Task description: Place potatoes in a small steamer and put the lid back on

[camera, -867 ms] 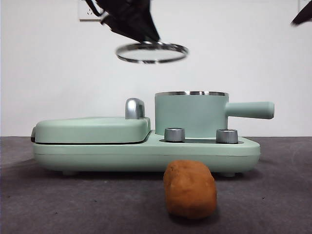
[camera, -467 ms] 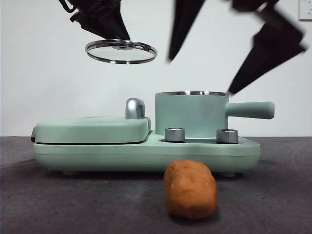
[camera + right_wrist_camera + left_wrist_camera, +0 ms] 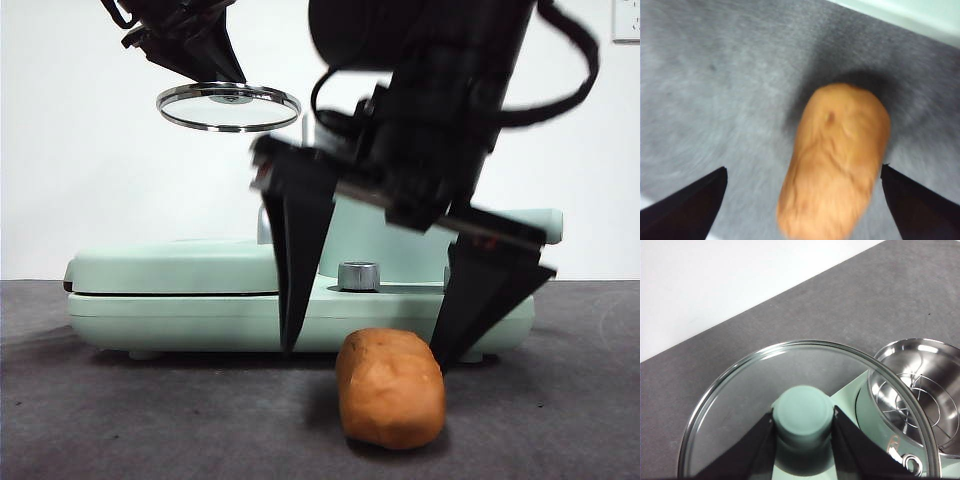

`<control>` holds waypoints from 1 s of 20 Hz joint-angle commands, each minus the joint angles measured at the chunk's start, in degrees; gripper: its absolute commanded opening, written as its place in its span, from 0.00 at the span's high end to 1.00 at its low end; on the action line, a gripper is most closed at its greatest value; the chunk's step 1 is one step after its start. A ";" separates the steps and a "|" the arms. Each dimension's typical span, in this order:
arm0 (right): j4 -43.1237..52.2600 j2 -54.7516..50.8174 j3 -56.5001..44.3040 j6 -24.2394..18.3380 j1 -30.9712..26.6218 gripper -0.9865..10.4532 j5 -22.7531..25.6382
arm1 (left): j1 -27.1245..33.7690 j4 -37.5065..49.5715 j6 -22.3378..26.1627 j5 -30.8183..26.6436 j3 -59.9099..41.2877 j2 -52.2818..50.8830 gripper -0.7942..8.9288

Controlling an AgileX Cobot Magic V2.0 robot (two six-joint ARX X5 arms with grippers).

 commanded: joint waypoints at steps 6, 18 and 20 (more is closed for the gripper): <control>1.11 4.48 0.85 0.50 0.59 0.77 3.34 | -0.04 1.62 -0.42 0.55 1.77 0.28 0.90; -16.06 3.52 26.97 -11.76 -10.16 0.78 -5.14 | 0.15 1.66 -0.39 0.55 1.77 0.31 0.90; -19.34 5.11 35.23 -14.80 -13.75 0.78 -4.66 | 0.15 1.68 -0.39 0.55 1.77 0.31 0.90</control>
